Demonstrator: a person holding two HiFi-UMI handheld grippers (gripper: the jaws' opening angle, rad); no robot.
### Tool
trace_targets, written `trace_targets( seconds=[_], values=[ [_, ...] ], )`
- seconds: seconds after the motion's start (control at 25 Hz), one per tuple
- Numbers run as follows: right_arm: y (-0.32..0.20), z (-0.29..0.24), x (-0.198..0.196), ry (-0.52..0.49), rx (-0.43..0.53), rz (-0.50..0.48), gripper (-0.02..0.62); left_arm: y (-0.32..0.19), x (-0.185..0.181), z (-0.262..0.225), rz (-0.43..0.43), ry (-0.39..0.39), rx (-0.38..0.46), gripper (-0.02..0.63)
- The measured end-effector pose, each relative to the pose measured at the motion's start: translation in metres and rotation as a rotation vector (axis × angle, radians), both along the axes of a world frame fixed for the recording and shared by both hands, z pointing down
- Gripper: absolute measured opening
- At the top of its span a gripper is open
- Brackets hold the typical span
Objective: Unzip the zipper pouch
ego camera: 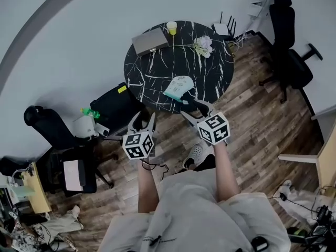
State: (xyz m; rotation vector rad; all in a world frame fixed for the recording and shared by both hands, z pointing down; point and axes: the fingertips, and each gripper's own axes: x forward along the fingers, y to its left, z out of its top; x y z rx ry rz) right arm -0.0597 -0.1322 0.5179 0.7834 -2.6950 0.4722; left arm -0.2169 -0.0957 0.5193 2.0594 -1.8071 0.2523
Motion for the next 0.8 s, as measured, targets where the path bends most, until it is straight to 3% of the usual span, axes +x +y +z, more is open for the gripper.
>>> trace_targets(
  seconds=[0.16,0.48,0.8],
  values=[
    [-0.035,0.006,-0.005,0.016,0.005,0.003,0.262,-0.024,-0.019,0.012,-0.015,-0.032,-0.048,0.225],
    [-0.060,0.025,-0.007,0.043,-0.018,-0.001,0.262,-0.046,-0.033,0.021,-0.046,-0.007,-0.050,0.225],
    [-0.085,0.036,-0.007,0.138,0.002,0.026,0.261,-0.087,-0.031,0.031,0.059,-0.002,-0.056,0.225]
  ],
)
